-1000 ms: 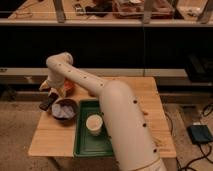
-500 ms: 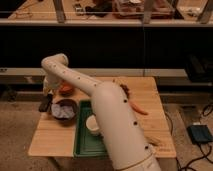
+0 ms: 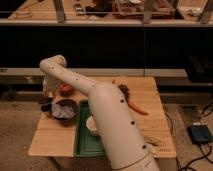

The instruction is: Wipe red bowl with eraser

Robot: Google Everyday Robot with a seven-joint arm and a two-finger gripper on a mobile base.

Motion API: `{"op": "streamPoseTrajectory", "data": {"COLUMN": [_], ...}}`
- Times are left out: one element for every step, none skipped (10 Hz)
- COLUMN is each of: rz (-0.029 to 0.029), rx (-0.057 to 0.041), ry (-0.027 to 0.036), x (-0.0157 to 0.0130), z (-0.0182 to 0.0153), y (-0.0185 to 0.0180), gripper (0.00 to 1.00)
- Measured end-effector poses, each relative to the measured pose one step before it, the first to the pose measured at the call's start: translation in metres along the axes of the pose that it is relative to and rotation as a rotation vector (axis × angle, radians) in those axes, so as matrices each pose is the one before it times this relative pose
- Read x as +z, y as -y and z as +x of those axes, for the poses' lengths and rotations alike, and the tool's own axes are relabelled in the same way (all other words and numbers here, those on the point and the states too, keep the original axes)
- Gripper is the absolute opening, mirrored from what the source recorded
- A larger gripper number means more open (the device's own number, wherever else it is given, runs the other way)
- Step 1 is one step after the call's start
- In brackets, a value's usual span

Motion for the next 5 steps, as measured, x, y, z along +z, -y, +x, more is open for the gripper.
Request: {"op": "streamPoseTrajectory", "data": {"rz": [0.00242,0.00615,0.01202,0.01766,0.01361], "rx": [0.01353,0.01387,0.00971,0.01172,0.01052], "ry": [-0.01261,-0.01067,-0.00528,0.00012,-0.00103], "x": [-0.0027,-0.00229,-0.00167,-0.00125,-0.00187], "z": [0.00194,0.00114,0.00065,0.00176,0.00232], "y": [-0.00467,-0.00376,-0.00159,-0.00329,-0.00373], "gripper": [0.78,0.79,0.75,0.66,0.57]}}
